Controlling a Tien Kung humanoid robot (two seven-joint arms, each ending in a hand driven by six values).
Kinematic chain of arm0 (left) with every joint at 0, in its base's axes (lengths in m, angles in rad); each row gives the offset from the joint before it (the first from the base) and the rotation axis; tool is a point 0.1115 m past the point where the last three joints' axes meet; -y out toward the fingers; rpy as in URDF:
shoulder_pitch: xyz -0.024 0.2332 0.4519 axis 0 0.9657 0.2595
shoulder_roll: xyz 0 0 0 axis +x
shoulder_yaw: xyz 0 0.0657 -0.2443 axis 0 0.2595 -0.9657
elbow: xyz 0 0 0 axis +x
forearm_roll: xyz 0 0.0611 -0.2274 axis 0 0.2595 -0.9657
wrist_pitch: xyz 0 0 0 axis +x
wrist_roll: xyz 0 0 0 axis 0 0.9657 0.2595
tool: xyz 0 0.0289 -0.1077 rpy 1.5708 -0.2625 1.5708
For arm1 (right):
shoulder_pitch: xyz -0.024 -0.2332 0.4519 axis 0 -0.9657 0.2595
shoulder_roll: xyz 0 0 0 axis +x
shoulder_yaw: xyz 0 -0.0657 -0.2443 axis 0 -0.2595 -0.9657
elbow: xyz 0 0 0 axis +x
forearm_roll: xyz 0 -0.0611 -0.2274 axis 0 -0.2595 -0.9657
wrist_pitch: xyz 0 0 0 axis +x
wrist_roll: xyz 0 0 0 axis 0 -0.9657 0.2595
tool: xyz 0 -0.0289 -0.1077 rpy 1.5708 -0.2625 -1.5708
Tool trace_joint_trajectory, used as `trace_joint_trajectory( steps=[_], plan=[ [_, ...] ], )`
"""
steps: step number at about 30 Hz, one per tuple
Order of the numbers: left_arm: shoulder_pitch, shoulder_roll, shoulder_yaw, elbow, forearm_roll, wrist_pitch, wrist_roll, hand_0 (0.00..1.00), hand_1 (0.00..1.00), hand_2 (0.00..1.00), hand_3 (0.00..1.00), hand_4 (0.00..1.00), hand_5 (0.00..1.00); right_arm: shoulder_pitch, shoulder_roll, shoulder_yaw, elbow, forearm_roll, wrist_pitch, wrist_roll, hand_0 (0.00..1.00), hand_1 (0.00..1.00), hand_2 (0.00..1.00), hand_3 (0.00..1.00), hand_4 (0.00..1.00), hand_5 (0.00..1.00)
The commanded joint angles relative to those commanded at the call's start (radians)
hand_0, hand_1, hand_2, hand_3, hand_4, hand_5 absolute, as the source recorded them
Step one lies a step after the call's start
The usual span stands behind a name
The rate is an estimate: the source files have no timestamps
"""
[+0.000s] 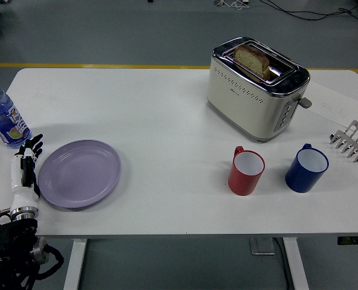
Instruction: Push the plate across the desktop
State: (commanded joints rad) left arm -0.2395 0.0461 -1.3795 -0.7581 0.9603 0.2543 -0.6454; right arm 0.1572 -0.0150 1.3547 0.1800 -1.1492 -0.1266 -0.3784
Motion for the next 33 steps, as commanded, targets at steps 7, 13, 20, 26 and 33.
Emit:
trace_joint_trajectory(
  steps=[7, 13, 20, 26, 33],
  plan=[
    [-0.006, 0.0, 0.037, -0.002, -0.026, -0.007, 0.0, 0.857, 0.862, 0.872, 0.724, 0.467, 0.998, -0.004, 0.001, 0.001, 0.0, -0.006, 0.0, -0.002, 0.513, 0.482, 0.581, 0.539, 0.144, 0.268],
    [-0.008, -0.002, 0.066, -0.006, -0.035, -0.007, 0.0, 0.857, 0.862, 0.872, 0.725, 0.469, 0.998, -0.007, 0.003, -0.002, 0.0, -0.005, 0.001, -0.003, 0.513, 0.481, 0.58, 0.539, 0.143, 0.265],
    [-0.01, -0.008, 0.091, -0.013, -0.038, -0.005, 0.0, 0.855, 0.861, 0.872, 0.726, 0.467, 0.998, -0.009, 0.004, -0.005, 0.0, -0.004, 0.002, -0.004, 0.513, 0.481, 0.581, 0.539, 0.142, 0.266],
    [-0.021, -0.011, 0.124, -0.023, -0.045, -0.004, 0.0, 0.853, 0.86, 0.873, 0.727, 0.466, 0.998, -0.009, 0.004, -0.007, 0.0, -0.001, 0.002, -0.002, 0.513, 0.482, 0.581, 0.54, 0.132, 0.252],
    [-0.037, -0.012, 0.176, -0.015, -0.069, -0.001, 0.0, 0.851, 0.859, 0.872, 0.73, 0.467, 0.998, -0.007, 0.004, -0.012, 0.0, 0.008, 0.001, -0.001, 0.512, 0.483, 0.581, 0.54, 0.143, 0.262]
  ],
)
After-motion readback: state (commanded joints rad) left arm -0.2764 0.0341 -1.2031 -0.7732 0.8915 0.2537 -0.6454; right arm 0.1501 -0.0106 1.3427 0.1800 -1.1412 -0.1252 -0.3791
